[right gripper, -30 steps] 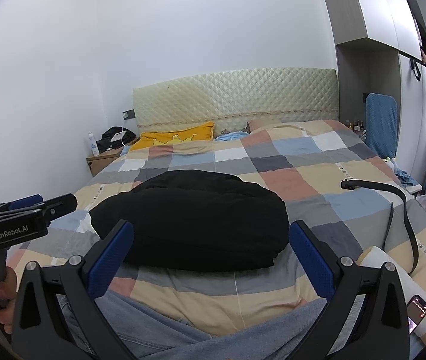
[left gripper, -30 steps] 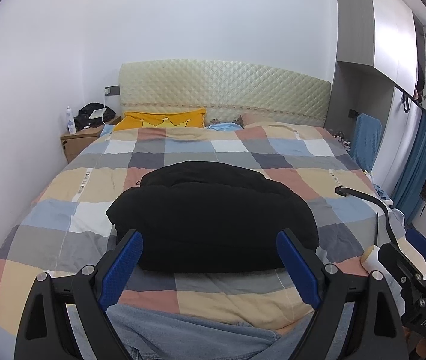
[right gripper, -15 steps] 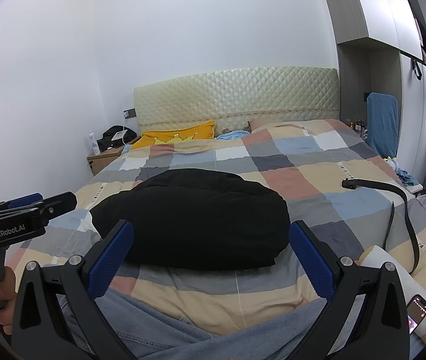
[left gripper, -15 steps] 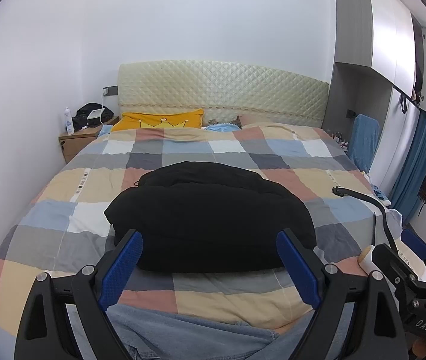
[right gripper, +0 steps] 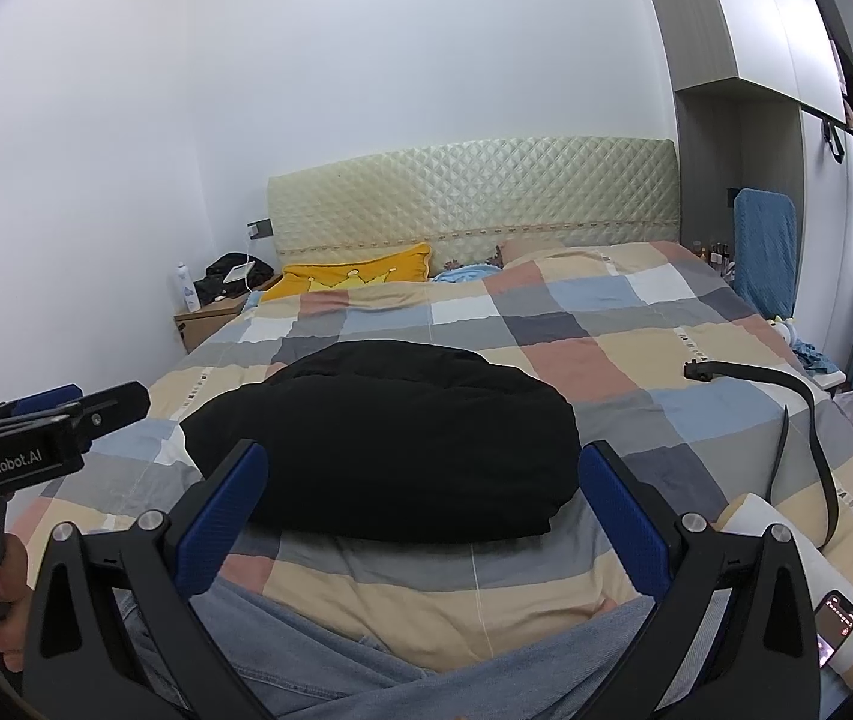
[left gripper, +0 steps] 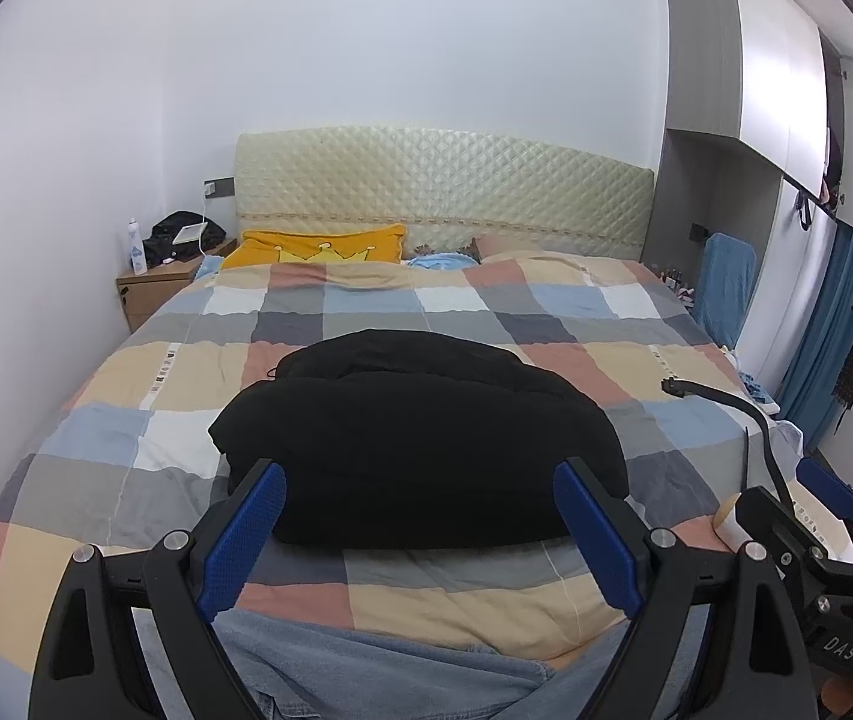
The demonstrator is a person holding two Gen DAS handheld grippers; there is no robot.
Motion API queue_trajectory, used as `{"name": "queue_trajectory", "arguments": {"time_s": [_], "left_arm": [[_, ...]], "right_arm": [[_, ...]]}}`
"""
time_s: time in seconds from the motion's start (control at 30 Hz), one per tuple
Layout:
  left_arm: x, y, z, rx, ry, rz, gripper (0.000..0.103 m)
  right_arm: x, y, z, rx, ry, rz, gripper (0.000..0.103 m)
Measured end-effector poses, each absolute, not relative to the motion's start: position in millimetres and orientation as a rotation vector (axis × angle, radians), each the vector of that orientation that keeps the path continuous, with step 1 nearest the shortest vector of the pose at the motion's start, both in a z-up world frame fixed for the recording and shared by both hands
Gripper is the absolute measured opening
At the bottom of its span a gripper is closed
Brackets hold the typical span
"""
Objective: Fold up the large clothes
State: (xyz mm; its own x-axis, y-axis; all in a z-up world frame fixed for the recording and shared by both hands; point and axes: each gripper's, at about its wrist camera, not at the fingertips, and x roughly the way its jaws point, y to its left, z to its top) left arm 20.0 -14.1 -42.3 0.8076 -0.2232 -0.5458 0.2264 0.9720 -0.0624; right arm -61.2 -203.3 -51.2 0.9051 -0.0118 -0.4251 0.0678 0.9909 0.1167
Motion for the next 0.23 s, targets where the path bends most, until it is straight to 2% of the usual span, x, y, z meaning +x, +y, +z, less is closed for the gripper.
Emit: {"name": "queue_trajectory", "arguments": {"time_s": [0.23], "left_arm": [[20.2,-13.4,-42.4,0.001,0.58,-0.24,0.091]], "right_arm": [[-61.5,-203.0,-50.1,0.124,0.436,-0.039,0.103]]}}
